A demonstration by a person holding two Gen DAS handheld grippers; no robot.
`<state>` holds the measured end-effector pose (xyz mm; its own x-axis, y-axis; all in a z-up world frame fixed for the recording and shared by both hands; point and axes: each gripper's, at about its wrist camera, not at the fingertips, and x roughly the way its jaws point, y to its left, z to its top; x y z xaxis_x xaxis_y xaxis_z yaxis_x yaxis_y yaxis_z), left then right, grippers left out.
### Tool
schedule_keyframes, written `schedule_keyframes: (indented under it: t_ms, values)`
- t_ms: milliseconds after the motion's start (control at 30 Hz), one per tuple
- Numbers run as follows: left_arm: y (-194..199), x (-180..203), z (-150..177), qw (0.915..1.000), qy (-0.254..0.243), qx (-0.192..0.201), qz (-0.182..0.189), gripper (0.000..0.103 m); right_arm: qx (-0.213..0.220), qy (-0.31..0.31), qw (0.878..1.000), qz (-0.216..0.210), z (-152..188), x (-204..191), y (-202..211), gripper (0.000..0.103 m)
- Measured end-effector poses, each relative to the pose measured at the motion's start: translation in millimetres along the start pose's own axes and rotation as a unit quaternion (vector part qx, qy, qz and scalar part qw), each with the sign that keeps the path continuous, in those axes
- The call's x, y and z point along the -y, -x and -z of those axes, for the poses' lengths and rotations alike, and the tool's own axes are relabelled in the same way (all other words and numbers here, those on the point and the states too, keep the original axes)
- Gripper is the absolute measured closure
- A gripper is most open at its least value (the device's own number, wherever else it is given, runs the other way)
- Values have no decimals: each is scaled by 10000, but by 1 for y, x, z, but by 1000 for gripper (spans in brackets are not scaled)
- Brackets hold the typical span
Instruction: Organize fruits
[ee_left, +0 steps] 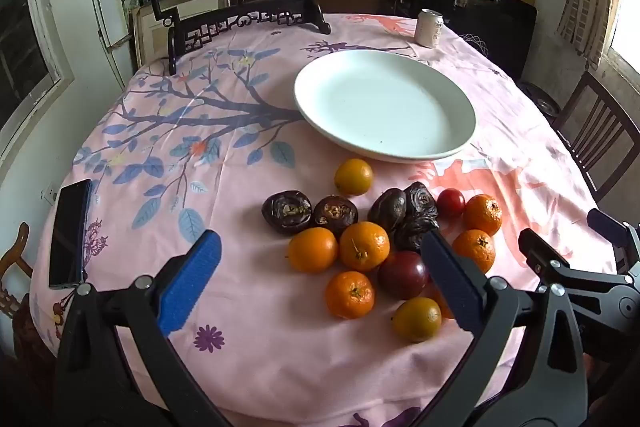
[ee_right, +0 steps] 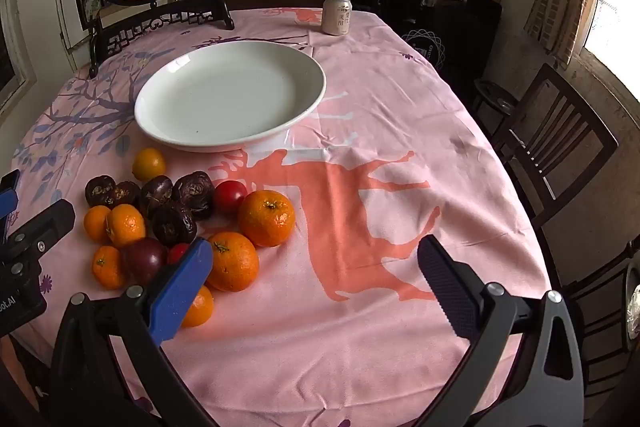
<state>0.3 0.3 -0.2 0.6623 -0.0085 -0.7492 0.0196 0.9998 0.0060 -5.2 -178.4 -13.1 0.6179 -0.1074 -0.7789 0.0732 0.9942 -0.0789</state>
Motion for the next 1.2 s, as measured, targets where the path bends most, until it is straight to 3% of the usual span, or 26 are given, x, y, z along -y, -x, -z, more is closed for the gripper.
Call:
schedule_keyframes:
  t_ms: [1200]
  values:
    - [1,-3,0,10000,-16,23,-21,2,11,19,10000,-4,-1,-3,4,1]
